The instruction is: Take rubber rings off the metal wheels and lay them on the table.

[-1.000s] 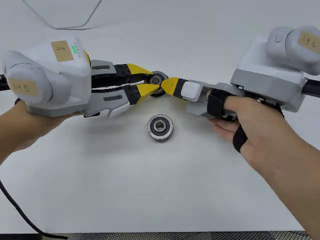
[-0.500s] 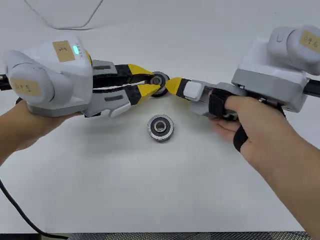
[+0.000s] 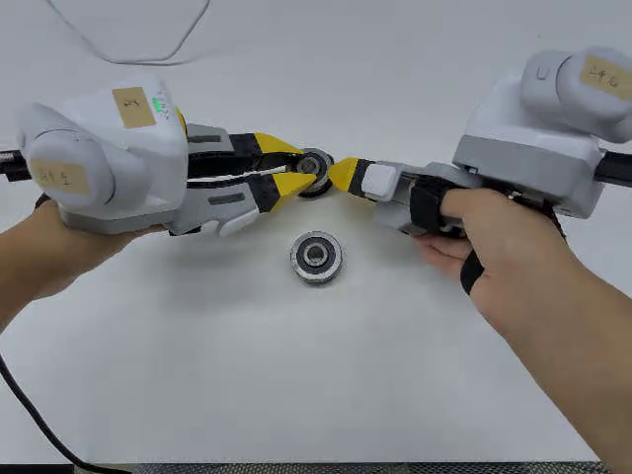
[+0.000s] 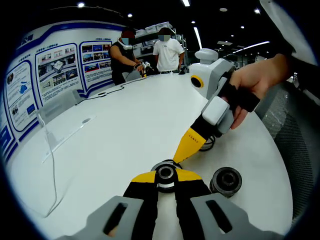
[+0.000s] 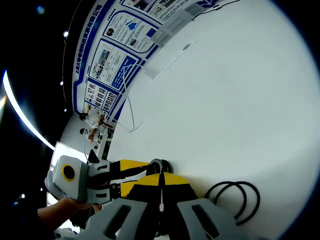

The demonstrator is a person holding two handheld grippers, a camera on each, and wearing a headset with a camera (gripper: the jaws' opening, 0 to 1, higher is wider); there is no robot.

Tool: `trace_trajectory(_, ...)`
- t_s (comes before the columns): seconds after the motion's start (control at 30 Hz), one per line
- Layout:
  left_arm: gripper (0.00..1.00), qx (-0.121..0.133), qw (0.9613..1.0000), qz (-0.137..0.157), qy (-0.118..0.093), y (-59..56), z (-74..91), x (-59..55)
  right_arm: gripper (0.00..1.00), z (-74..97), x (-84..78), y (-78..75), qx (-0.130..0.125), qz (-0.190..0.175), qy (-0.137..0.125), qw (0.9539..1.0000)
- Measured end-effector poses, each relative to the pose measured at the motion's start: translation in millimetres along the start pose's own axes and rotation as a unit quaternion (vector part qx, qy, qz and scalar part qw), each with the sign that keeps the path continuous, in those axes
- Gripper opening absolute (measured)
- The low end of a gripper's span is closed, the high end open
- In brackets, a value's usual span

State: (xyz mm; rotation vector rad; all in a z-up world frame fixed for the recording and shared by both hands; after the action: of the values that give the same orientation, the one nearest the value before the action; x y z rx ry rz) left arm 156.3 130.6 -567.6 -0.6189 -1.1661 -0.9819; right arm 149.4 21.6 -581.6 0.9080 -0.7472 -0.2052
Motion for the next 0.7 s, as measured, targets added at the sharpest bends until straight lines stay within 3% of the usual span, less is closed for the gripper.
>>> trace_trajectory(0.7,0.11,0.003,1.0000,-0.001,-0.004,-0.6,0.2,-0.4,0.00,0.8,1.4,10.5,0.009,0.027,0.010,0.9995)
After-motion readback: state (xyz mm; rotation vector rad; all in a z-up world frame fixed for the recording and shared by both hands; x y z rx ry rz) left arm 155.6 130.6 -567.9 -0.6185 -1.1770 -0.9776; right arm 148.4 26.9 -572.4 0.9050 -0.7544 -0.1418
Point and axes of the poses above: the centre of the closed fingertips' face, and the gripper's own axes: z roughly backward along the fingers, y roughly to its left, x roughly out of its top, the point moved 6 cm from there along z, roughly backward along the fingers, and after that the axes turned 12 degrees about -y, right-handed, at the moved point
